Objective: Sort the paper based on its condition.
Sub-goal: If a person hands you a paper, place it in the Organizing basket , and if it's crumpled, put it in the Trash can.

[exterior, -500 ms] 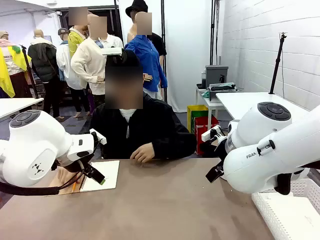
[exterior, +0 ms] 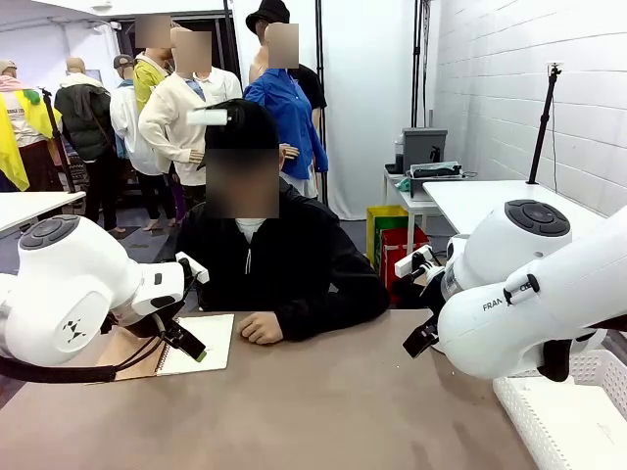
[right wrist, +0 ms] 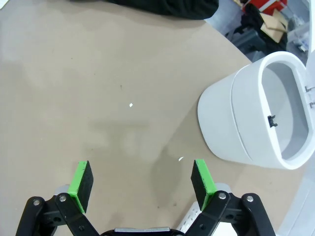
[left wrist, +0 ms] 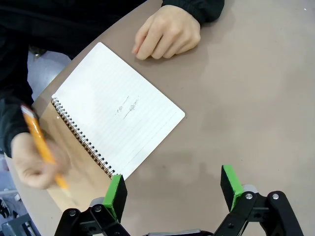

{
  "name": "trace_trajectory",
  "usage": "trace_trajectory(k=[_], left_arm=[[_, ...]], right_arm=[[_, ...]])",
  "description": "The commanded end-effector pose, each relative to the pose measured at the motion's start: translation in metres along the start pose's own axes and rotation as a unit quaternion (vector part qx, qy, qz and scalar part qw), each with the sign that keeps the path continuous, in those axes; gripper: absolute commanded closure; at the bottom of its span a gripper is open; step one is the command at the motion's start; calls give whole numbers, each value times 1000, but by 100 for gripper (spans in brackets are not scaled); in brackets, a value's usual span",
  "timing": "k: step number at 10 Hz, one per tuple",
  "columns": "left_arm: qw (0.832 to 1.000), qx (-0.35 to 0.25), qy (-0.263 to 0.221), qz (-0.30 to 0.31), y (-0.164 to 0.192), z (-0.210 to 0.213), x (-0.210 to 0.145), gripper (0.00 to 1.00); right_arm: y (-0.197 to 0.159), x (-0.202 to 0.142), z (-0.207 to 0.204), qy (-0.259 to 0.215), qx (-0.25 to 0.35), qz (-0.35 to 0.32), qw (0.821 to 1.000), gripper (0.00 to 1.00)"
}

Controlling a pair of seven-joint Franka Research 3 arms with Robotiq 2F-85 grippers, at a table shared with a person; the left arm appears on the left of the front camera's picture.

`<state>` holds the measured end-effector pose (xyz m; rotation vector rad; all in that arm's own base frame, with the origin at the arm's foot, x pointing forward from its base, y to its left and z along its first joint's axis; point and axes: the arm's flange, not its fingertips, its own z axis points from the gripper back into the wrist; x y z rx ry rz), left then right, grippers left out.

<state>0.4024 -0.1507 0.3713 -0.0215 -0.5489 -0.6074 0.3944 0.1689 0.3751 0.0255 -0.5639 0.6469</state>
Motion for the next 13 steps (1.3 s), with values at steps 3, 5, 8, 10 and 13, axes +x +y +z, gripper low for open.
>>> trace_trajectory(k=[3, 5, 8, 10, 13], left_arm=[[1000, 0, 0, 1, 0, 0, 0, 0], [1000, 0, 0, 1, 0, 0, 0, 0], [1000, 0, 0, 1, 0, 0, 0, 0], [1000, 0, 0, 1, 0, 0, 0, 0], [1000, 0, 0, 1, 0, 0, 0, 0]], right_arm=[[0, 0, 0, 0, 0, 0, 1000, 0], [0, 0, 0, 0, 0, 0, 1000, 0], [0, 0, 0, 0, 0, 0, 1000, 0], [0, 0, 0, 0, 0, 0, 1000, 0], [0, 0, 0, 0, 0, 0, 1000, 0]])
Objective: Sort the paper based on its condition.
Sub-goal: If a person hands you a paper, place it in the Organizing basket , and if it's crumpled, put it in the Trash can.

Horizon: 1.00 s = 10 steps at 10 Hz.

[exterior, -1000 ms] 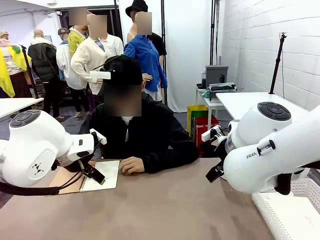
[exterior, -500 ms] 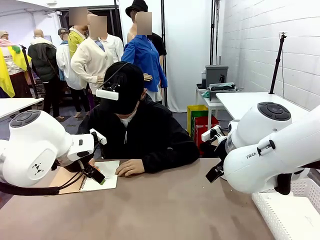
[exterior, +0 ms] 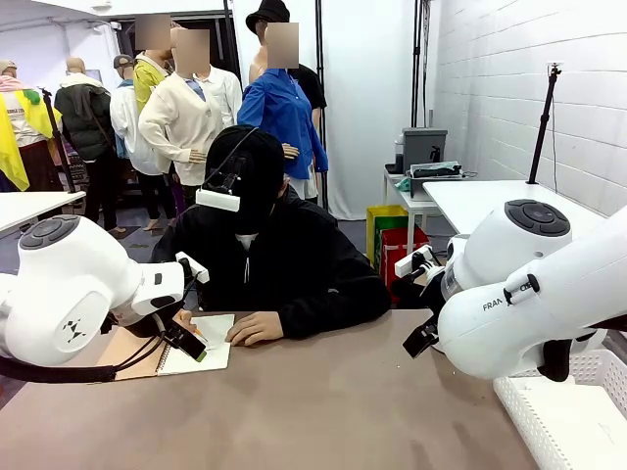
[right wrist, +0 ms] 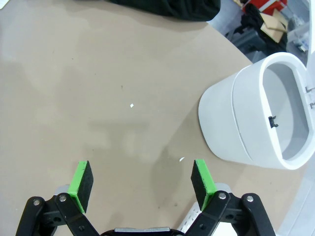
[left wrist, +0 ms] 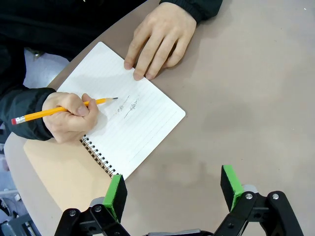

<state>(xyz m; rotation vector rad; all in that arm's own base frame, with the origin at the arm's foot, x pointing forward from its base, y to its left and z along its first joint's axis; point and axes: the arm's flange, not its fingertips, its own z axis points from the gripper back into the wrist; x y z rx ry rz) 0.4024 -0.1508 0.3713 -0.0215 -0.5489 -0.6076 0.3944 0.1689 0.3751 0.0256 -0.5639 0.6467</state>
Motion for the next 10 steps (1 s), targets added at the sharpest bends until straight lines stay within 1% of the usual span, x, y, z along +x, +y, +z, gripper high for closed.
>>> trace_trajectory(k=[1, 3, 4, 5, 6, 7, 8, 9, 10], left_arm=[[1000, 0, 0, 1, 0, 0, 0, 0], [1000, 0, 0, 0, 0, 0, 0, 0], [1000, -18, 7, -12, 0, 5, 7, 0], [999, -34, 18, -9, -2, 9, 10, 0], [998, -54, 28, -9, 0, 14, 9, 0], [997, -71, 34, -5, 3, 18, 9, 0], [996, -78, 38, -5, 4, 20, 10, 0], [996, -85, 37, -3, 5, 26, 11, 0], [995, -93, 32, -11, 0, 35, 12, 0]], right_arm=[[0, 0, 0, 0, 0, 0, 1000, 0], [0, 0, 0, 0, 0, 0, 1000, 0], [-17, 10, 7, 15, -13, 15, 1000, 0], [-17, 14, 9, -8, -15, 21, 1000, 0], [-20, 17, 13, -21, -24, 28, 999, 0], [-22, 17, 16, -25, -25, 36, 999, 0], [-21, 17, 18, -26, -44, 49, 997, 0], [-21, 18, 19, -17, -49, 64, 997, 0], [-20, 18, 21, 17, -45, 54, 997, 0]])
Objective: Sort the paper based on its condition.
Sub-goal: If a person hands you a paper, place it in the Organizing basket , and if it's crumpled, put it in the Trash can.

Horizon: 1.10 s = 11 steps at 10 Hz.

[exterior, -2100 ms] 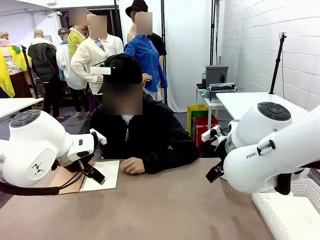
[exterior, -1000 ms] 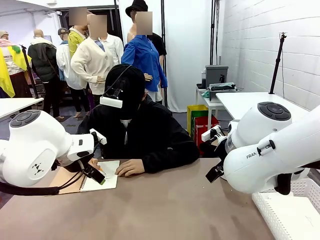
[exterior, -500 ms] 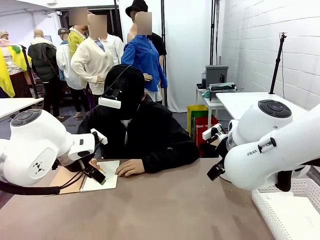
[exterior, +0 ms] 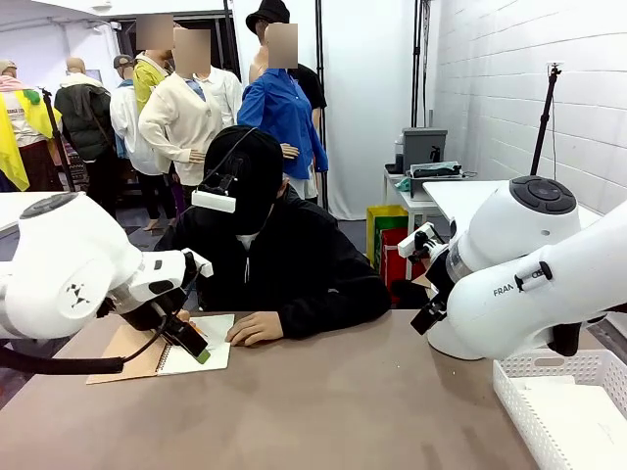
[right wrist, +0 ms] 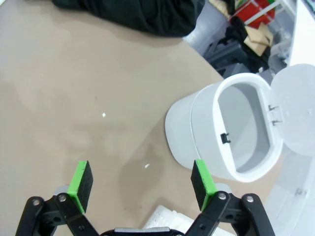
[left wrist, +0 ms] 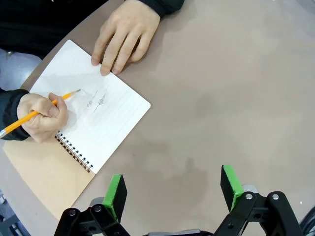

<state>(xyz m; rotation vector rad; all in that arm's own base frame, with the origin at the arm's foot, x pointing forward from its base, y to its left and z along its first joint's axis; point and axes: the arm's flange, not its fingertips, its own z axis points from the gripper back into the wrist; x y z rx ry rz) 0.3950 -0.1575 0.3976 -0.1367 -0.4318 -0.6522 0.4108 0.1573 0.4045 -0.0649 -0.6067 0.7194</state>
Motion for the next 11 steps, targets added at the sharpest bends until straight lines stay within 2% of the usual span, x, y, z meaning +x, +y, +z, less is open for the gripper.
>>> trace_trajectory(k=[1, 5, 6, 8, 11], left_arm=[[1000, 7, -1, 2, -1, -8, -1, 0], [1000, 2, 4, -3, -2, -4, 0, 0], [999, 0, 8, -31, -3, 4, 1, 0], [997, -43, 31, -50, -2, 29, 2, 0], [996, -69, 15, -49, 6, 59, 1, 0]], right_arm=[[1, 2, 0, -12, 3, -10, 1000, 0], [1, 2, 0, -12, 3, -10, 1000, 0], [1, 1, 1, -2, 0, -3, 1000, 0], [16, 11, 13, 8, 73, -7, 997, 0], [34, 27, 35, -7, 133, -11, 991, 0]])
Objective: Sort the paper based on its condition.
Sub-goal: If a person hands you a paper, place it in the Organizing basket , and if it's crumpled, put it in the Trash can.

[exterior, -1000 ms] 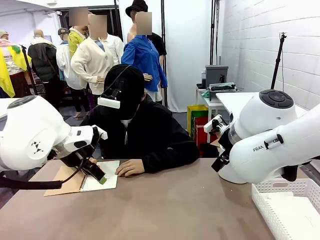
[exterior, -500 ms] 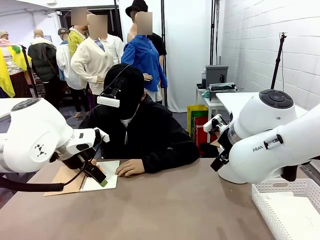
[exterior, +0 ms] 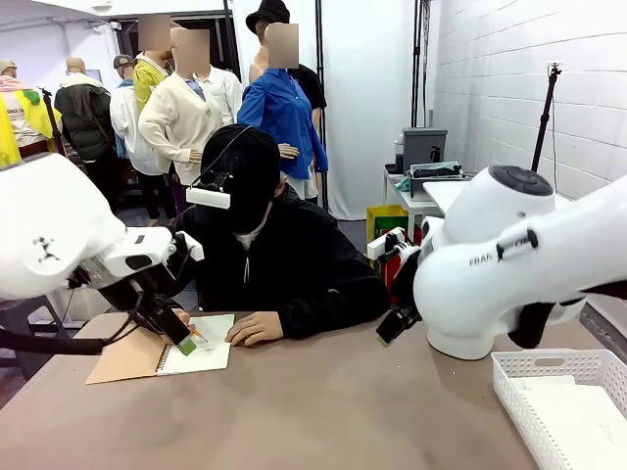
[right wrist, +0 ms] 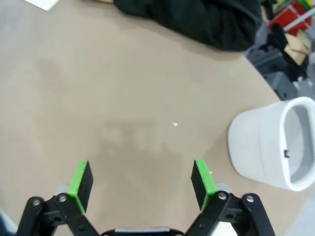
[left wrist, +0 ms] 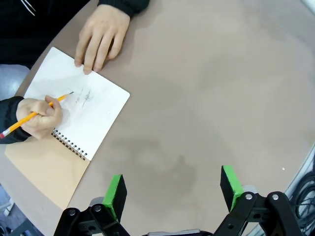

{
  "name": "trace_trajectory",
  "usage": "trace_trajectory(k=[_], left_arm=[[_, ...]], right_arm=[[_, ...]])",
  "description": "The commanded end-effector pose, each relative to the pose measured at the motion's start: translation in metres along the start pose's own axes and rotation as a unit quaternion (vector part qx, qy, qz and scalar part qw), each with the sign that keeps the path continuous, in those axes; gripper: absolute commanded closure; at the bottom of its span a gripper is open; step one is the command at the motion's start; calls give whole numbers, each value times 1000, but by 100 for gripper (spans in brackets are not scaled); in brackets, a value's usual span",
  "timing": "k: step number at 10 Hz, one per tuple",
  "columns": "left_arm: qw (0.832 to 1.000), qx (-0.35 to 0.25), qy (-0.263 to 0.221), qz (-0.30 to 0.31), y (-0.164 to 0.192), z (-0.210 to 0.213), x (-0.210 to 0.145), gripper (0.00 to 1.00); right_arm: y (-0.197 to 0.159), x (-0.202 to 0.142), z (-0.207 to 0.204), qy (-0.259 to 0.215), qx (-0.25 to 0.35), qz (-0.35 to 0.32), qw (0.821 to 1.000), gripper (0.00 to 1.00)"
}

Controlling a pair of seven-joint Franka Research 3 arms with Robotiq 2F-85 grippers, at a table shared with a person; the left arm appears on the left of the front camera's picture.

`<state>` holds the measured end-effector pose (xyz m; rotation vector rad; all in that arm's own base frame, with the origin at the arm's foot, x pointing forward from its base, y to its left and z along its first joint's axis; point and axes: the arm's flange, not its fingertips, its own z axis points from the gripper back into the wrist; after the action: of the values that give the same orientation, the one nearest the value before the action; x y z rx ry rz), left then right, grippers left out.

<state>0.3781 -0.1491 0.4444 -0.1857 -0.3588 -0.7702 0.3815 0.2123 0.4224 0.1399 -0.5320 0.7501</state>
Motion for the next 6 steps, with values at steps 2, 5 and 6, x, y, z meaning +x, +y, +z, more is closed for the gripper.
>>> trace_trajectory(k=[2, 5, 6], left_arm=[[999, -5, -42, -2, 5, 44, -10, 0], [994, 69, -86, -20, 6, 112, -12, 0], [992, 89, -90, -22, 11, 131, -12, 0]], right_arm=[[1, 11, 42, -19, 62, 26, 998, 0], [15, 29, 95, -54, 78, 48, 994, 0], [17, 35, 112, -67, 81, 50, 993, 0]])
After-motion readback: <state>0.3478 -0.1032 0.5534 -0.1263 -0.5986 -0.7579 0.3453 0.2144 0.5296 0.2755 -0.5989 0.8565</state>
